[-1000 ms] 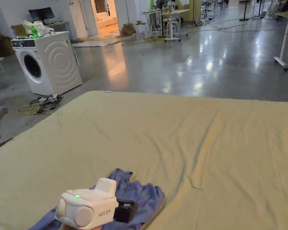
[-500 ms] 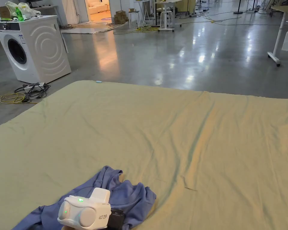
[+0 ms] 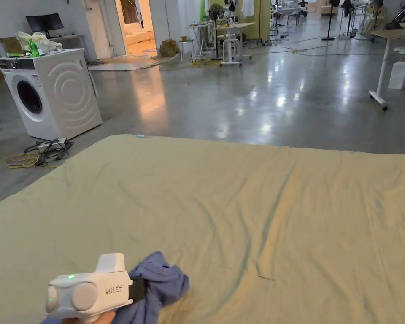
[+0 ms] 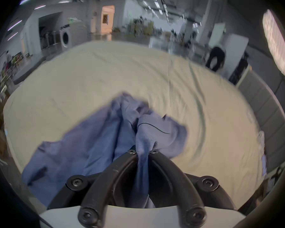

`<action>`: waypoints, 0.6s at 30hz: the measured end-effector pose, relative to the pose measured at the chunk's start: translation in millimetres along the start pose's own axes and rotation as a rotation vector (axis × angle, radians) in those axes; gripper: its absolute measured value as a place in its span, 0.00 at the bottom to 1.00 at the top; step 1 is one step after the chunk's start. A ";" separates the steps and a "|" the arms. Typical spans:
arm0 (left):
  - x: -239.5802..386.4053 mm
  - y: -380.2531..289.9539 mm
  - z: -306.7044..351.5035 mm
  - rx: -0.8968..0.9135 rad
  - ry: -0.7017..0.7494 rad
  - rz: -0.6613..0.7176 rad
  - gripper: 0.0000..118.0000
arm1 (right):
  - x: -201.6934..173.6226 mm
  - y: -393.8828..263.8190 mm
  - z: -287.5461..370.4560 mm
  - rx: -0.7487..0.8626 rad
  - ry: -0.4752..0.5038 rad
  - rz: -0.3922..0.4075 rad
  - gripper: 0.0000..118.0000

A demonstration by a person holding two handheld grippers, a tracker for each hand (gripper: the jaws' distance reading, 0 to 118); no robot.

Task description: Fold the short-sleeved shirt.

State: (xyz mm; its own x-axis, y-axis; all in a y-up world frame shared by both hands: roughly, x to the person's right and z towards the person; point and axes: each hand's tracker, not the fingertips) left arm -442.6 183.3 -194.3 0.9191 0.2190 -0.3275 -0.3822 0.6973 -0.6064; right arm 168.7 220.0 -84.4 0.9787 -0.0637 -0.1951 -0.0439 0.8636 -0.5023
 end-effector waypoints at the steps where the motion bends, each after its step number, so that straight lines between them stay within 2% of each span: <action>1: -4.6 10.7 13.9 0.029 -0.018 0.020 0.06 | 1.5 -0.9 3.2 0.005 0.003 -0.002 0.01; 4: -13.1 53.4 64.1 0.146 0.009 -0.014 0.06 | 4.3 -4.6 15.1 0.033 0.012 -0.018 0.01; 7: -2.5 97.4 110.2 0.253 -0.021 -0.016 0.06 | 8.0 -7.5 25.4 0.054 0.017 -0.053 0.01; 10: 30.4 131.4 137.2 0.335 -0.014 -0.173 0.06 | 13.0 -10.2 33.5 0.070 0.005 -0.076 0.01; 12: 73.5 155.7 148.1 0.361 -0.025 -0.298 0.06 | 18.6 -13.1 37.2 0.080 -0.020 -0.101 0.01; 14: 116.4 167.2 145.4 0.381 -0.083 -0.359 0.06 | 24.3 -16.8 40.8 0.088 -0.049 -0.143 0.01; 18: 233.3 153.3 122.5 0.360 -0.218 -0.511 0.06 | 31.9 -21.0 50.9 0.089 -0.077 -0.178 0.01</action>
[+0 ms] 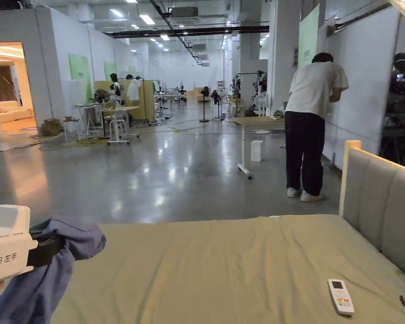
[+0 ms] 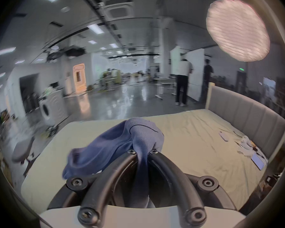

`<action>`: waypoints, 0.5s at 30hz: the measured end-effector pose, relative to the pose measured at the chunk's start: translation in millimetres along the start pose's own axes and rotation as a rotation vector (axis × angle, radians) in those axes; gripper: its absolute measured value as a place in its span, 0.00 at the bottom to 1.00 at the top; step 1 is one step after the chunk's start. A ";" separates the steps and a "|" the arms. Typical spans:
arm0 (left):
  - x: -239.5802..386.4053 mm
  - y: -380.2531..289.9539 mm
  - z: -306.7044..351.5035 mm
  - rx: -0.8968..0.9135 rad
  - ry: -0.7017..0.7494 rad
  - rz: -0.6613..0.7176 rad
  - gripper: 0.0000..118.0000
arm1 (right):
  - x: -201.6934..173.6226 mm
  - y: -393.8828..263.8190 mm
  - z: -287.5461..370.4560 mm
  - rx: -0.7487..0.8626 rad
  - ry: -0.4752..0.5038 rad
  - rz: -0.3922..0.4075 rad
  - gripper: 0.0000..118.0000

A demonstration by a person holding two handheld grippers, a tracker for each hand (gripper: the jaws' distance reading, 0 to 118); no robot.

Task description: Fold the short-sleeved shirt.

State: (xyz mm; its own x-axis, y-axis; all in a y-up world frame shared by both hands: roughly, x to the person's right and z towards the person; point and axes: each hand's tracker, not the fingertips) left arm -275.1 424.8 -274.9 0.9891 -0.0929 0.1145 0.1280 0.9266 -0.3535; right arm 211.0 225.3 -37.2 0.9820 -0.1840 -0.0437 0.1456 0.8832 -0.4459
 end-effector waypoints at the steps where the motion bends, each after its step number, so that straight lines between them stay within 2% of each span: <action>1: 17.7 -1.7 -24.8 0.004 -0.081 -0.009 0.06 | 3.9 -0.5 2.7 -0.003 -0.014 0.005 0.01; 4: 102.9 -4.4 -59.1 0.004 -0.277 -0.005 0.06 | 14.1 -2.1 7.1 -0.008 -0.063 0.011 0.01; 6: 168.6 -18.3 -78.4 -0.039 -0.409 -0.037 0.06 | 22.0 -1.6 11.6 -0.010 -0.094 -0.012 0.01; 9: 244.8 -57.8 -102.9 -0.104 -0.602 -0.085 0.06 | 32.9 -6.0 17.8 -0.017 -0.126 -0.049 0.01; 12: 325.3 -111.8 -114.6 -0.256 -0.761 -0.067 0.06 | 43.5 -11.5 17.3 -0.047 -0.158 -0.071 0.01; 15: 399.8 -173.0 -105.9 -0.323 -0.860 -0.269 0.06 | 52.5 -17.0 17.0 -0.066 -0.169 -0.076 0.01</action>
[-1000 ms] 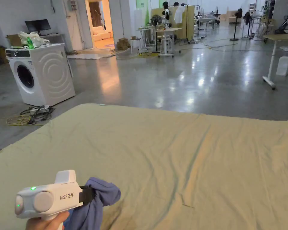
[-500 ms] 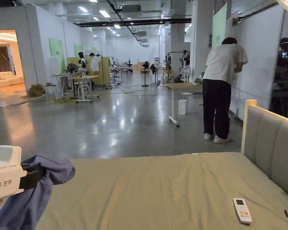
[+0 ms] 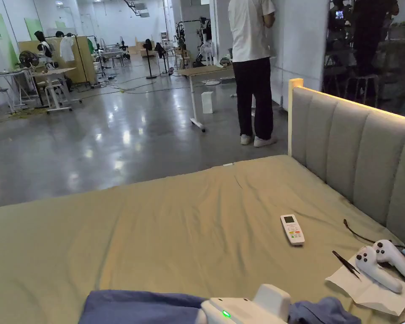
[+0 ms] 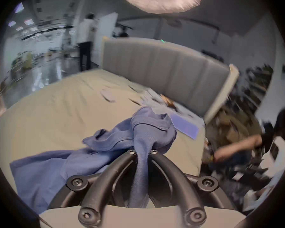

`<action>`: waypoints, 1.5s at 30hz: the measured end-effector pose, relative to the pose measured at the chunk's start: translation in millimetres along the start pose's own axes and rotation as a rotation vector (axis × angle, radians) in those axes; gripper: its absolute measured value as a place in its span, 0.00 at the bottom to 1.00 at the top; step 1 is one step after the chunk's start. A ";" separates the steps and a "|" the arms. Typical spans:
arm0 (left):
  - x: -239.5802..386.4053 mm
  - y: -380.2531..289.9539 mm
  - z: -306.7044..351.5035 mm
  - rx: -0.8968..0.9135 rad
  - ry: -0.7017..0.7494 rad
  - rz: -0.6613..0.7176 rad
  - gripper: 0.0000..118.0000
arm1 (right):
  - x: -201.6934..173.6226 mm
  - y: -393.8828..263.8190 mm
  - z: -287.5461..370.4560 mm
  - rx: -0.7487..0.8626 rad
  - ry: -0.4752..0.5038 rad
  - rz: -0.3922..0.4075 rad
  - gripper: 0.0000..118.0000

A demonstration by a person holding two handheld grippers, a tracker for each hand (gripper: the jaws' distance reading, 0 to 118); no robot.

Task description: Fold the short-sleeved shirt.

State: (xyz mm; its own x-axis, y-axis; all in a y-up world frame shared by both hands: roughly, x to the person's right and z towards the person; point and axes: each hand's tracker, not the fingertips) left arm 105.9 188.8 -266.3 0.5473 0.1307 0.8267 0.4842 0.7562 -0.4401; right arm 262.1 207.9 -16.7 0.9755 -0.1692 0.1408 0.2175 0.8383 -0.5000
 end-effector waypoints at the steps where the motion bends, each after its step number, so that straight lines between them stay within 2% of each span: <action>1: 12.4 -10.3 -17.1 -0.049 -0.008 -0.033 0.06 | 0.9 -0.4 1.6 -0.001 -0.004 0.007 0.01; 2: 31.4 -21.7 -33.6 -0.073 -0.003 -0.015 0.07 | 2.0 -0.8 3.3 -0.001 -0.012 0.019 0.01; 5: 35.1 -51.6 -55.1 -0.122 0.005 0.067 0.12 | 5.7 -2.6 3.6 -0.007 -0.031 0.033 0.01; 7: 25.5 -63.8 -48.1 -0.116 0.001 0.161 0.49 | 9.2 -5.1 2.1 -0.012 -0.028 0.030 0.01; 8: 17.6 -68.2 -38.5 -0.103 -0.006 0.195 0.63 | 9.2 -5.3 1.6 -0.014 -0.026 0.028 0.01; 10: 2.3 -65.0 2.7 -0.038 -0.012 0.275 0.65 | 7.8 -5.3 0.3 -0.007 -0.018 0.021 0.01; 15: -39.2 -74.7 136.8 0.223 0.173 0.340 0.65 | -10.2 13.1 -0.5 0.046 0.054 0.033 0.01; 20: -22.3 -100.3 294.2 0.465 0.514 0.270 0.65 | -48.8 50.8 8.4 0.158 0.170 0.123 0.01; 25: 39.3 -129.5 379.9 0.594 0.960 0.201 0.65 | -82.1 68.6 23.9 0.243 0.274 0.226 0.01; 27: 52.1 -139.3 393.7 0.549 1.041 0.194 0.63 | -90.2 68.6 27.3 0.259 0.304 0.249 0.01; 28: 59.1 -144.8 400.0 0.540 1.064 0.192 0.58 | -93.3 68.1 29.0 0.265 0.324 0.261 0.01; 29: 67.2 -150.4 404.5 0.545 1.057 0.202 0.47 | -96.2 67.0 30.8 0.267 0.330 0.267 0.01; 30: 71.6 -149.3 406.6 0.548 1.060 0.205 0.26 | -98.8 66.9 32.4 0.268 0.329 0.270 0.01; 31: 78.0 -152.2 408.1 0.547 1.067 0.207 0.10 | -101.9 67.2 34.1 0.265 0.329 0.273 0.01; 35: 94.9 -162.2 411.1 0.524 1.011 0.168 0.05 | -101.7 61.9 34.4 0.247 0.336 0.267 0.01; 36: 99.5 -160.7 407.1 0.524 1.037 0.181 0.00 | -101.1 60.2 35.0 0.244 0.336 0.268 0.01; 45: 75.9 -156.5 396.8 0.512 0.916 0.237 0.00 | -92.5 56.5 35.8 0.232 0.316 0.261 0.01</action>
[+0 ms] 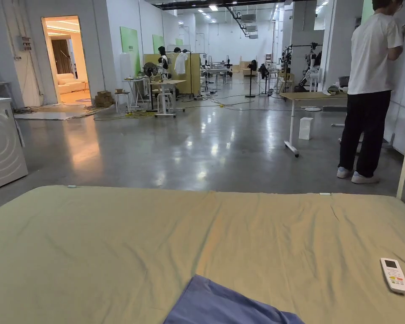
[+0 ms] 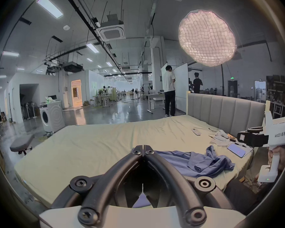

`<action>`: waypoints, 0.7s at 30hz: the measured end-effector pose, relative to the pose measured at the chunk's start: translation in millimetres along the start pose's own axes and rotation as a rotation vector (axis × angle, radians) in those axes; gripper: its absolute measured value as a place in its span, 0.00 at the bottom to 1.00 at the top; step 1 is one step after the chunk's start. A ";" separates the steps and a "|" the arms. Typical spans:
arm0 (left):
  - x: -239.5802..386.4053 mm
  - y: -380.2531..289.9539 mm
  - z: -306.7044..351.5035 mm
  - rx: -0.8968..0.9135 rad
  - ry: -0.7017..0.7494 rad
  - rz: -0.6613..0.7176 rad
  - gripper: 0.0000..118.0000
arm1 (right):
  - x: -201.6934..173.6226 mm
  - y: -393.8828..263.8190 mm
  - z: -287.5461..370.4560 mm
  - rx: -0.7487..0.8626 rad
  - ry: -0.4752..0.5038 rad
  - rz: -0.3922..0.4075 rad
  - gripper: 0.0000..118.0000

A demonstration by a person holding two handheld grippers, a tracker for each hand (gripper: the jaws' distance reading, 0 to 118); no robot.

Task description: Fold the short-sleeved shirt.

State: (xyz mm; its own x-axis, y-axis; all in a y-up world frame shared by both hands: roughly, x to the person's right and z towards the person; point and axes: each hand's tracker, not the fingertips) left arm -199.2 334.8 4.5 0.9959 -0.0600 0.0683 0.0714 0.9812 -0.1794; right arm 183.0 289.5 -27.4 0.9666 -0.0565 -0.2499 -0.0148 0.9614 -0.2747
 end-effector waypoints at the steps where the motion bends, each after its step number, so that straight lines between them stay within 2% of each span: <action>1: -0.8 -1.1 -5.1 -0.022 -0.025 0.000 0.00 | 1.5 -1.4 -0.2 -0.004 -0.004 -0.001 0.01; 8: -12.1 3.5 -93.8 -0.108 -0.148 0.054 0.00 | 19.2 -18.3 -6.9 -0.056 -0.048 -0.054 0.01; 9: -17.2 1.2 -115.6 -0.130 -0.154 0.063 0.04 | 23.5 -21.0 -8.8 -0.062 -0.060 -0.078 0.01; 10: -22.5 2.0 -137.7 -0.129 -0.144 0.074 0.16 | 28.2 -22.3 -10.8 -0.073 -0.065 -0.104 0.01; 11: -27.6 0.4 -159.9 -0.124 -0.146 0.083 0.37 | 32.7 -23.9 -12.8 -0.081 -0.066 -0.124 0.01; 12: -32.6 0.5 -188.5 -0.176 -0.161 0.110 0.67 | 37.1 -25.8 -15.0 -0.081 -0.074 -0.136 0.01; 13: -34.1 -1.0 -216.2 -0.237 -0.163 0.128 0.78 | 41.7 -28.5 -17.5 -0.087 -0.085 -0.147 0.01; 18: -44.2 -32.0 -365.3 -0.489 -0.152 0.185 0.79 | 60.8 -43.8 -32.1 -0.136 -0.141 -0.157 0.01; 21: -45.8 -59.4 -444.8 -0.650 -0.112 0.166 0.79 | 71.6 -54.5 -39.0 -0.183 -0.173 -0.176 0.01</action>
State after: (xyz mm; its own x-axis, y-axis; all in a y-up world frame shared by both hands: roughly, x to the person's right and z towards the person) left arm -224.0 197.7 -424.5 0.9872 0.1356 0.0839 -0.0277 0.6642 -0.7470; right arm 243.1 222.6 -66.6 0.9874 -0.1562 -0.0259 0.1263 0.8757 -0.4661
